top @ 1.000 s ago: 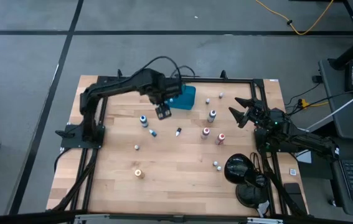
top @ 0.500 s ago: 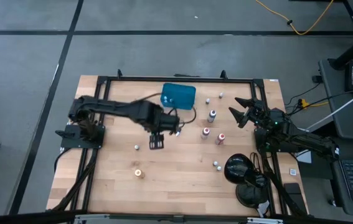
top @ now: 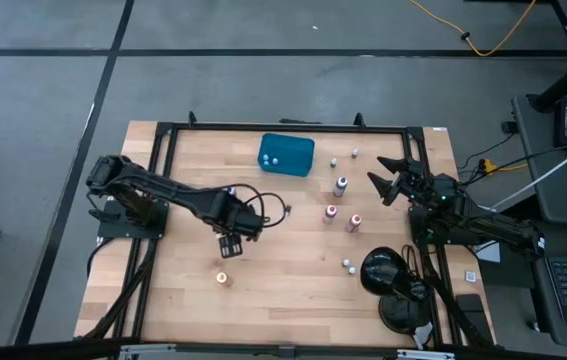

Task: Pick & Place food coloring
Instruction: Put the small green food coloring bottle into the blue bin

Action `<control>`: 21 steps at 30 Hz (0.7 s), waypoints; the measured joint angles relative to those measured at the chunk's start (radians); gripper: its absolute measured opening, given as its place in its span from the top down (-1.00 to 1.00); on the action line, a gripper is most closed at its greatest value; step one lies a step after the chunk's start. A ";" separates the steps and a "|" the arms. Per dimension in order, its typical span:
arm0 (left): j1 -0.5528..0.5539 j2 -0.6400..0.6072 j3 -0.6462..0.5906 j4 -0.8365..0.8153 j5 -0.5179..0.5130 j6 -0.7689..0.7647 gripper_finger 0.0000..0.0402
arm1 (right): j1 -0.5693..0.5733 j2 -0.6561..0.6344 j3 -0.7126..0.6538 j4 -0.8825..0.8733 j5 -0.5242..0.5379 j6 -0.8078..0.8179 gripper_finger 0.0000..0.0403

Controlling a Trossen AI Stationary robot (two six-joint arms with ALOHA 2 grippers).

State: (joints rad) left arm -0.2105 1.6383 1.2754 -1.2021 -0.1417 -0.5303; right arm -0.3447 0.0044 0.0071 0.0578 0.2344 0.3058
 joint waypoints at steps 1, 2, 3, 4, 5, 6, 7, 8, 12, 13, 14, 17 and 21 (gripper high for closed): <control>0.000 -0.002 -0.025 0.010 0.009 -0.020 -0.22 | 0.000 0.000 0.000 0.000 0.000 0.000 -0.95; 0.000 -0.004 -0.048 0.020 0.013 -0.038 -0.22 | 0.000 0.000 0.000 0.000 0.000 0.000 -0.95; -0.003 -0.006 -0.067 0.029 0.017 -0.057 -0.21 | 0.000 0.000 0.000 0.000 0.000 0.000 -0.95; -0.005 -0.008 -0.086 0.033 0.017 -0.073 -0.21 | 0.000 0.000 0.000 0.000 0.000 0.000 -0.95; -0.006 -0.010 -0.103 0.033 0.017 -0.085 -0.21 | 0.000 0.000 0.000 0.000 0.000 0.000 -0.95; -0.007 -0.011 -0.117 0.036 0.016 -0.095 -0.21 | 0.000 0.000 0.000 0.000 0.000 0.000 -0.95; -0.007 -0.011 -0.131 0.045 0.016 -0.104 -0.21 | 0.000 0.000 0.000 0.000 0.000 0.000 -0.95; -0.010 -0.011 -0.144 0.056 0.016 -0.113 -0.21 | 0.000 0.000 0.000 0.000 0.000 0.000 -0.95; -0.018 -0.011 -0.193 0.120 0.050 -0.144 -0.21 | 0.000 0.000 0.000 0.000 0.000 0.000 -0.95; -0.019 -0.011 -0.206 0.143 0.058 -0.150 -0.21 | 0.000 0.000 0.000 0.000 0.000 0.000 -0.95; -0.020 -0.011 -0.219 0.162 0.064 -0.159 -0.21 | 0.000 0.000 0.000 0.000 0.000 0.000 -0.95; -0.019 -0.011 -0.256 0.196 0.079 -0.177 -0.20 | 0.000 0.000 0.000 0.000 0.000 0.000 -0.95; -0.019 -0.011 -0.307 0.234 0.087 -0.193 -0.20 | 0.000 0.000 0.000 0.000 0.000 0.000 -0.95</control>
State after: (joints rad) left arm -0.2295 1.6272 0.9689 -0.9682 -0.0546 -0.7234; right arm -0.3447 0.0044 0.0071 0.0578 0.2346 0.3058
